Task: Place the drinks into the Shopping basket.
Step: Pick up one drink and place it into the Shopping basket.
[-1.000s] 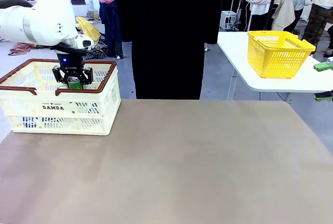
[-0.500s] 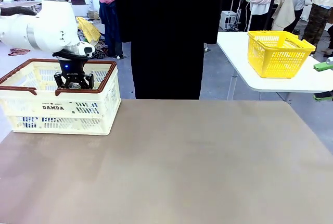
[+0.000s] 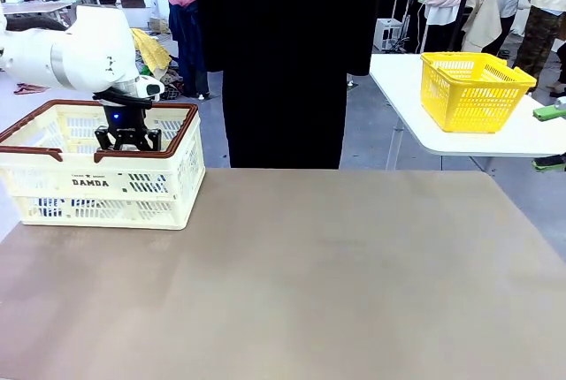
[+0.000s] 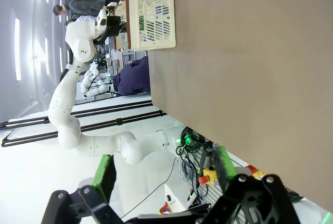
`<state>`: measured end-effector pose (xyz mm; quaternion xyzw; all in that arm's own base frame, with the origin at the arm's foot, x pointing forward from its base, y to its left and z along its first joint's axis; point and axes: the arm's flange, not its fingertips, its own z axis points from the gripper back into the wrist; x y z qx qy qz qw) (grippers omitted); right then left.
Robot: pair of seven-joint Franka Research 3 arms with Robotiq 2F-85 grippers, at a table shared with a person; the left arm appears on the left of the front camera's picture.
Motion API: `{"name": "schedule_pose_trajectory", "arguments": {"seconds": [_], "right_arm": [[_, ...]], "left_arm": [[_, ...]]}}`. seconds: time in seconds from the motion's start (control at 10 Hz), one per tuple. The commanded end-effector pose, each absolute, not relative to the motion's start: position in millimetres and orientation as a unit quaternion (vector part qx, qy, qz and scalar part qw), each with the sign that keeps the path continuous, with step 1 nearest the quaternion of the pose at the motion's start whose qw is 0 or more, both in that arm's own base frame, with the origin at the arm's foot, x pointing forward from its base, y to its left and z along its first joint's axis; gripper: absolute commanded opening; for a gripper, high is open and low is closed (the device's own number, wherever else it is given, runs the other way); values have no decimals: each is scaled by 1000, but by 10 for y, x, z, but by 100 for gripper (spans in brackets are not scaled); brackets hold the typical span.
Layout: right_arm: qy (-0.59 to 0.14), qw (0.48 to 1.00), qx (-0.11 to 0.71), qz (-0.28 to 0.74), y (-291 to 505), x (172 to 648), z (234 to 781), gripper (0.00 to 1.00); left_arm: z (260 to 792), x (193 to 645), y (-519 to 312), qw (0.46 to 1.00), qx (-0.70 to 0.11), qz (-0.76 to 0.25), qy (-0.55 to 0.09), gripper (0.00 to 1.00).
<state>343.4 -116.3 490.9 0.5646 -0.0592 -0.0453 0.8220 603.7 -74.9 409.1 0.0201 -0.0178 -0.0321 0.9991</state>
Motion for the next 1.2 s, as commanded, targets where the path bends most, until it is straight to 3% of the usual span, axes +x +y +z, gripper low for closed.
{"name": "schedule_pose_trajectory", "arguments": {"seconds": [0.0,0.3,0.5,0.8,1.1], "right_arm": [[-51,826,560,-44,-1173,3414,4935,100],[-51,826,560,-44,-1173,3414,4935,100],[-51,826,560,-44,-1173,3414,4935,100],[-51,826,560,-44,-1173,3414,4935,100],[-51,826,560,-44,-1173,3414,4935,100]], "left_arm": [[4201,6035,-717,999,-2,-44,-19,100],[4552,5901,-718,996,-48,-57,-52,100],[5281,5505,-686,985,-99,-60,-126,100],[6001,4713,-596,940,-306,-113,-102,100],[5977,4214,136,863,-494,-94,-44,100]]}}
